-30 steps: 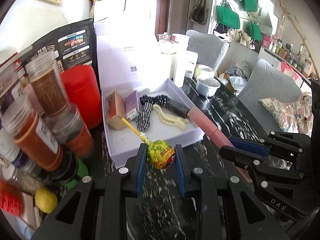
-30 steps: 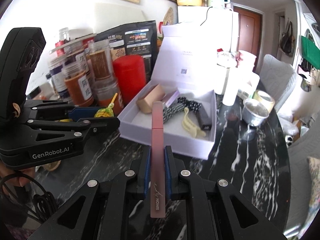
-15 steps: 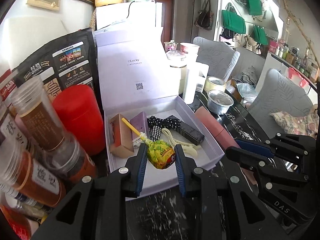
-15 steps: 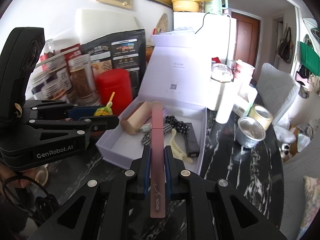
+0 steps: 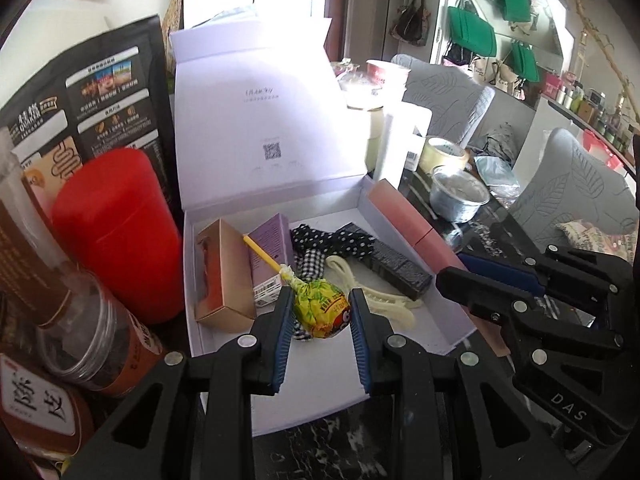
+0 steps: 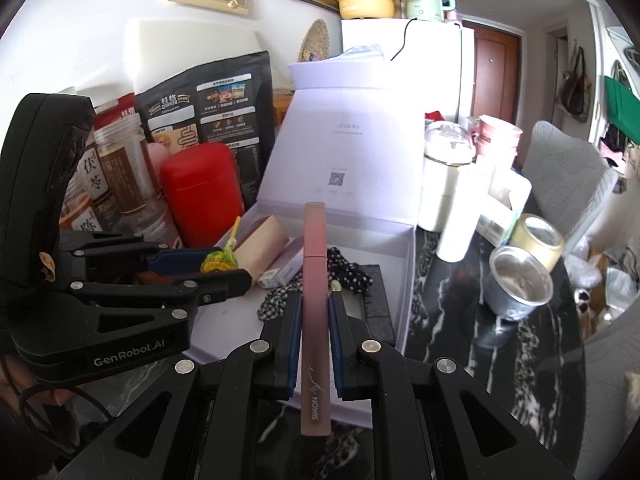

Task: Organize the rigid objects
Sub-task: 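Lower the lollipop and lipstick tube into the white box and open both tools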

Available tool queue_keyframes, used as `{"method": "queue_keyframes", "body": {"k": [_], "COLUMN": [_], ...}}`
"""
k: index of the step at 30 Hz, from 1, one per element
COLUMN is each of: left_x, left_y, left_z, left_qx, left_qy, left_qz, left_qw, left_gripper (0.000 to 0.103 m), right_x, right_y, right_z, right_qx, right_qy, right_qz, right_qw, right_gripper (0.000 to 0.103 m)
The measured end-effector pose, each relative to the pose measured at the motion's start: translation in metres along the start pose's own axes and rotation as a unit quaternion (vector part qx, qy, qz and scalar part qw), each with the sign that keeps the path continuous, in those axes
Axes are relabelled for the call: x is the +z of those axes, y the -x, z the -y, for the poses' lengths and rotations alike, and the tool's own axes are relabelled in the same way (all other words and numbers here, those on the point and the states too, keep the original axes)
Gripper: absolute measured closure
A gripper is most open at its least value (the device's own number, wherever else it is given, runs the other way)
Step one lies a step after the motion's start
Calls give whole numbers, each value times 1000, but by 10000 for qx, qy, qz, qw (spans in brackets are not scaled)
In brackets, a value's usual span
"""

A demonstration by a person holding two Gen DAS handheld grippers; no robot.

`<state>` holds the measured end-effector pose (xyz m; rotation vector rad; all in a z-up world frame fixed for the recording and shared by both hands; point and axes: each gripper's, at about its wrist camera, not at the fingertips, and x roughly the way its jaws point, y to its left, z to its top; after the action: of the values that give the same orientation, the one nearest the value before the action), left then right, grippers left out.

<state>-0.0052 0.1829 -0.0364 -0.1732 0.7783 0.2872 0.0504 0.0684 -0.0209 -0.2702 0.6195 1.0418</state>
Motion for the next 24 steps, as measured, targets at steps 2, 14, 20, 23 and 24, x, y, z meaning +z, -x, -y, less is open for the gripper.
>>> {"method": "queue_keyframes", "body": {"k": [2,14,20,23,24], "left_x": [-1,-13,-19,-22,-24], "left_y": [-9,-52,-66,-72,-74], "left_z": [-3,-9,-9,-9,-9], "left_qx": [42,34,18,27,25], "left_qy": [-19,-95,-67,-42,-38], "left_qz": [-68,-516,-763,-871,-930], "left_qw": [10000,9986,9971,9962,9957], "left_gripper": [76,76,76,76,76], "right_x": [-2,-15,-23,-26,-27], "right_y": [-10,-52,-64,-69,-69], "right_z": [1,-5,-6,-4,-5], "right_qx": [61,304,330,339,315], "right_qy": [-22,120,62,-2,5], "right_qz": [-60,-421,-633,-716,-726], "right_qw": [10000,9986,9974,9969,9969], "right_gripper": [90,90,90,90,90]}}
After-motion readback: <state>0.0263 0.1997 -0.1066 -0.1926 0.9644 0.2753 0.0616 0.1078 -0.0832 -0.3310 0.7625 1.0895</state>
